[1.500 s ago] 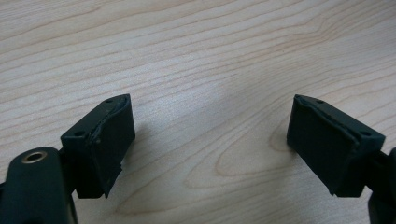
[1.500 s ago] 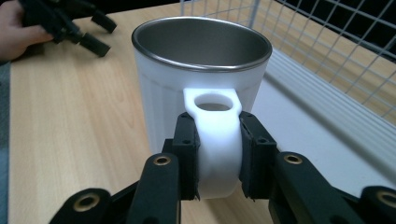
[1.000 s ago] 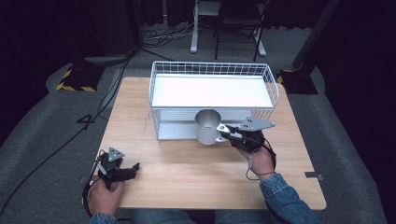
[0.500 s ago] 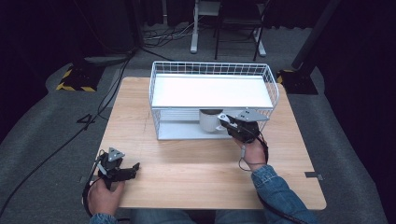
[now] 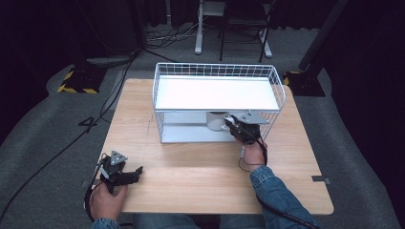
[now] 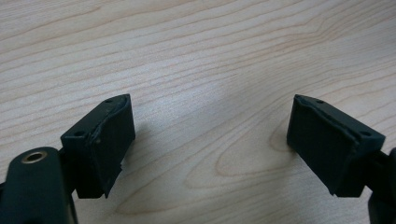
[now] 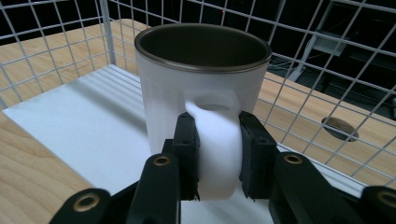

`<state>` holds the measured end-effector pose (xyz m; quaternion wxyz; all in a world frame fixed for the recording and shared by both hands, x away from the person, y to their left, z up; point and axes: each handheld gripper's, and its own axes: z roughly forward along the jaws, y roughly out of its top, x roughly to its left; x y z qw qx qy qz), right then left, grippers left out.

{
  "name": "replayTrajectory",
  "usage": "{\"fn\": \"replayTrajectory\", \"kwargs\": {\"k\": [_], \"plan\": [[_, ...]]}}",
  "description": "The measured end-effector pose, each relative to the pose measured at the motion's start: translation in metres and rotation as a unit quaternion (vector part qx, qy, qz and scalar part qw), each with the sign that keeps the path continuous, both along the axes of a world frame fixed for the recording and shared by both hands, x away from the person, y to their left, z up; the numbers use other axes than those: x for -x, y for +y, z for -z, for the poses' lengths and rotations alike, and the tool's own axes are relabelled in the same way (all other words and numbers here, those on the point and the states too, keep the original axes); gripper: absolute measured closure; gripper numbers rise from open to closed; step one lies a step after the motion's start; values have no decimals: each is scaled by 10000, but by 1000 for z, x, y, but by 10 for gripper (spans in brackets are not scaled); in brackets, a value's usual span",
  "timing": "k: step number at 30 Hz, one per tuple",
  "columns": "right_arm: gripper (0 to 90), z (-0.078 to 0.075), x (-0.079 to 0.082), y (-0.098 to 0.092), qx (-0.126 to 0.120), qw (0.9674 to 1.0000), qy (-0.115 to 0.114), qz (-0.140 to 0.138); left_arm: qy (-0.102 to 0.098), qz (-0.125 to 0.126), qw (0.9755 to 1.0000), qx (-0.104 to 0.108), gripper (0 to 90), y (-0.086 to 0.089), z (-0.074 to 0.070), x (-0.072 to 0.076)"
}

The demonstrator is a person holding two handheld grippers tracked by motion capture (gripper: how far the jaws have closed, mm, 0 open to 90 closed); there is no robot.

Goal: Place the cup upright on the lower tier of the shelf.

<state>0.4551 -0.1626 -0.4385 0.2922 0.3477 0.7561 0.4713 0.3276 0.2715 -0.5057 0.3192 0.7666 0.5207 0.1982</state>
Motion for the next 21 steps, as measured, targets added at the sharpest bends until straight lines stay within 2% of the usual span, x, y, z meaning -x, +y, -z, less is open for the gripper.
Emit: {"fn": "replayTrajectory", "kwargs": {"k": [6, 10, 20, 21], "plan": [[714, 7, -5, 2, 112, 9999, 111, -25, 4, 8, 10000, -7, 155, 0, 0, 0], [714, 11, -6, -2, -26, 9998, 195, 12, 6, 7, 10000, -8, 155, 0, 0, 0], [705, 14, -7, -5, 40, 9994, 329, -13, 4, 6, 10000, -6, 155, 0, 0, 0], [650, 16, -7, -6, -3, 9994, 345, -13, 4, 6, 10000, -6, 155, 0, 0, 0]]}}
